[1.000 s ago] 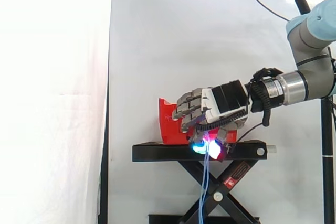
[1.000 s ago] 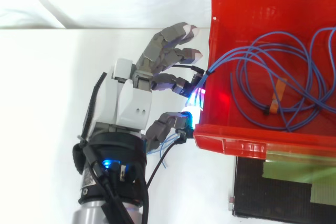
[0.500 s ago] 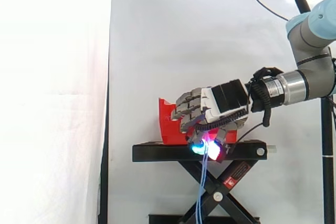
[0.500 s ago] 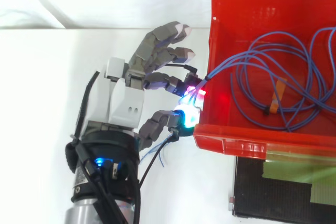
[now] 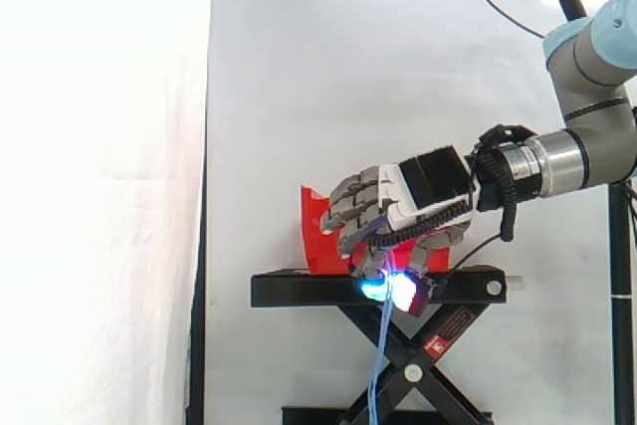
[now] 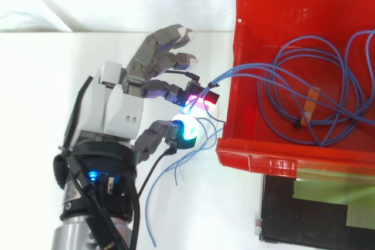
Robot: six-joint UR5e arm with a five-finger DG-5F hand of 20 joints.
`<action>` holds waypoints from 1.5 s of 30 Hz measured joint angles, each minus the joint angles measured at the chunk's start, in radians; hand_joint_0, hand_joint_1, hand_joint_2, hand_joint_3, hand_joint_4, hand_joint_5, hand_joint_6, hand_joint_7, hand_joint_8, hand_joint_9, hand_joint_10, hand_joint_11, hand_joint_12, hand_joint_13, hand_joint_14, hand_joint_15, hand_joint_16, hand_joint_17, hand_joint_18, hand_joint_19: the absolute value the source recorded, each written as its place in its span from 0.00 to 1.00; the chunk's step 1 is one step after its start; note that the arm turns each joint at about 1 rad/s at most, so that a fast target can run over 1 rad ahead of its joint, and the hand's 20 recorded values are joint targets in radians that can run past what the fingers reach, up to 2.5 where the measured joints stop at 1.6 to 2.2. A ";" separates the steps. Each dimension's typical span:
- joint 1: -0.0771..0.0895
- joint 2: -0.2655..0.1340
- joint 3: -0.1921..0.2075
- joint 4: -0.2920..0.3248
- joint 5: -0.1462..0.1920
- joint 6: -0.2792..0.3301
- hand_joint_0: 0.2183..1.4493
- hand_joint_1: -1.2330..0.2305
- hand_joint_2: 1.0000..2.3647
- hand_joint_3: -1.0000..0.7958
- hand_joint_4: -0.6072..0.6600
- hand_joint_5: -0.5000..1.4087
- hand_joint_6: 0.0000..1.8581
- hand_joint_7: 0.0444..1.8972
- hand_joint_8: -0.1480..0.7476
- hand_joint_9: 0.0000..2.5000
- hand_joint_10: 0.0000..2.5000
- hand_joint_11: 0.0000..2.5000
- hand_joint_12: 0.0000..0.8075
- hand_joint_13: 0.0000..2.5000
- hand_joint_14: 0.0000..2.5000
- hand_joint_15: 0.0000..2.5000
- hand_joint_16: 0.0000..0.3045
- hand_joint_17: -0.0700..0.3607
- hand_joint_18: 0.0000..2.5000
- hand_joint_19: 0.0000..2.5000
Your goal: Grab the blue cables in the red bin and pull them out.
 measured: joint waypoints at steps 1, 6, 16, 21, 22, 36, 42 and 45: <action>0.002 0.000 0.000 0.000 0.000 0.006 0.55 0.27 0.00 0.00 0.49 0.72 0.31 0.28 0.42 0.33 0.01 0.25 0.38 0.23 0.01 0.18 0.13 0.36 0.16 0.22; 0.013 0.000 0.000 0.000 0.000 0.037 0.55 0.27 0.00 0.00 0.49 0.72 0.31 0.28 0.42 0.33 0.01 0.25 0.38 0.23 0.01 0.18 0.13 0.36 0.16 0.22; 0.031 0.001 0.001 0.000 0.003 0.083 0.55 0.27 0.00 0.00 0.50 0.72 0.31 0.28 0.42 0.33 0.01 0.25 0.38 0.23 0.01 0.18 0.13 0.36 0.16 0.22; 0.039 0.003 0.001 -0.001 0.004 0.097 0.55 0.27 0.00 0.00 0.49 0.72 0.31 0.28 0.42 0.33 0.01 0.25 0.38 0.23 0.01 0.18 0.13 0.36 0.16 0.22; 0.040 0.003 0.001 -0.001 0.004 0.098 0.55 0.27 0.00 0.00 0.50 0.72 0.31 0.28 0.42 0.33 0.01 0.25 0.38 0.23 0.01 0.17 0.13 0.36 0.16 0.22; 0.080 0.045 0.001 -0.010 0.010 0.265 0.55 0.27 0.00 0.00 0.50 0.72 0.30 0.29 0.42 0.33 0.01 0.25 0.38 0.23 0.01 0.18 0.13 0.36 0.16 0.22; 0.106 0.065 0.001 -0.016 0.011 0.422 0.55 0.27 0.00 0.00 0.49 0.72 0.31 0.28 0.42 0.33 0.01 0.25 0.38 0.23 0.01 0.18 0.13 0.36 0.16 0.22; 0.119 0.075 0.001 -0.017 0.010 0.503 0.55 0.27 0.00 0.00 0.49 0.72 0.30 0.28 0.42 0.33 0.01 0.25 0.38 0.23 0.01 0.18 0.13 0.36 0.16 0.22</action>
